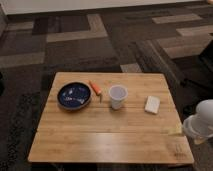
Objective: Push the eraser across the table
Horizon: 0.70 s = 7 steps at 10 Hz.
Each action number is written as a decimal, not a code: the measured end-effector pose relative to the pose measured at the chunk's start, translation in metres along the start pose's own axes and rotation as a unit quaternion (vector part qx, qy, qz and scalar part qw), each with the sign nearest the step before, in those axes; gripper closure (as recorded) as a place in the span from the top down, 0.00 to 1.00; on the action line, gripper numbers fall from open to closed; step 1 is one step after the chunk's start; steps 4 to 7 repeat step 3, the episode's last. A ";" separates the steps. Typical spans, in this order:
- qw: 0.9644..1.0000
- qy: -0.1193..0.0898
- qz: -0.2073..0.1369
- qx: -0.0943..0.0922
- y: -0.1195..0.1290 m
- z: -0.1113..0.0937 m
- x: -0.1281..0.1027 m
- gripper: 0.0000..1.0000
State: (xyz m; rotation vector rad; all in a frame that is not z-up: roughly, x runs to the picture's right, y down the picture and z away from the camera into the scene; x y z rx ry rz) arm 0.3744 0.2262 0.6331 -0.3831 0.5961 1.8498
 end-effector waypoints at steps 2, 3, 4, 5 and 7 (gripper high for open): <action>1.000 0.011 0.008 -0.004 0.003 -0.001 0.006 0.65; 1.000 0.011 0.008 -0.004 0.003 -0.001 0.006 0.65; 1.000 0.011 0.008 -0.004 0.003 -0.001 0.006 0.65; 1.000 0.011 0.008 -0.004 0.003 -0.001 0.006 0.65; 1.000 0.011 0.008 -0.004 0.003 -0.001 0.006 0.65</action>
